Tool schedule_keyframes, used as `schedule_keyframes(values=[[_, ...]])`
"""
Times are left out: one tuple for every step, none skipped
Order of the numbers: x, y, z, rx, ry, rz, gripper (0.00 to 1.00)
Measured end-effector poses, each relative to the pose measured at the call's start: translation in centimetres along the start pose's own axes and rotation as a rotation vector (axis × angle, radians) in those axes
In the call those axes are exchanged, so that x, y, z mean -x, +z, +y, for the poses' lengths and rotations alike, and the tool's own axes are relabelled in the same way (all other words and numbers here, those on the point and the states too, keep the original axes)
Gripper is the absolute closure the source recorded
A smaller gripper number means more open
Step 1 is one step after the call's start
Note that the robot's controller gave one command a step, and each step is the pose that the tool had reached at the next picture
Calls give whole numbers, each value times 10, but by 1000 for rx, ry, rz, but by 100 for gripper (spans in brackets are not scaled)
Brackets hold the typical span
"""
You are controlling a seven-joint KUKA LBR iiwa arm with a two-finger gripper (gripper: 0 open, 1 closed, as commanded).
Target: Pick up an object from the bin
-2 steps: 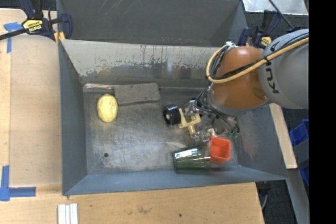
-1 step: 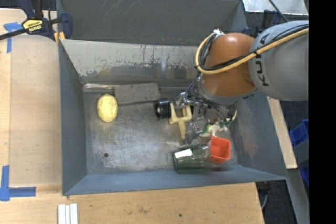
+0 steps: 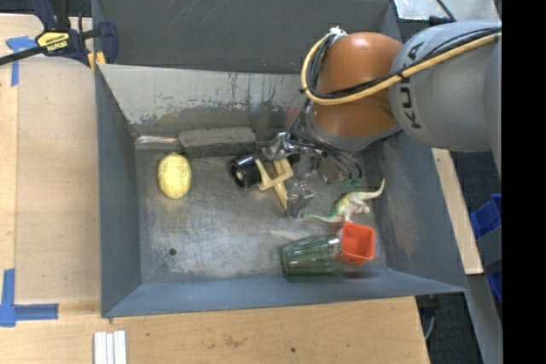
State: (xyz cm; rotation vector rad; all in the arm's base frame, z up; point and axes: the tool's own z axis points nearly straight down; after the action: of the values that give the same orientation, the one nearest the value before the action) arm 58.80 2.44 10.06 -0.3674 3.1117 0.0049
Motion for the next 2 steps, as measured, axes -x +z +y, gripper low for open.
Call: schedule_keyframes(values=[[0,25,-43,-1,-175,-4,100],[0,25,-43,0,-175,-4,100]])
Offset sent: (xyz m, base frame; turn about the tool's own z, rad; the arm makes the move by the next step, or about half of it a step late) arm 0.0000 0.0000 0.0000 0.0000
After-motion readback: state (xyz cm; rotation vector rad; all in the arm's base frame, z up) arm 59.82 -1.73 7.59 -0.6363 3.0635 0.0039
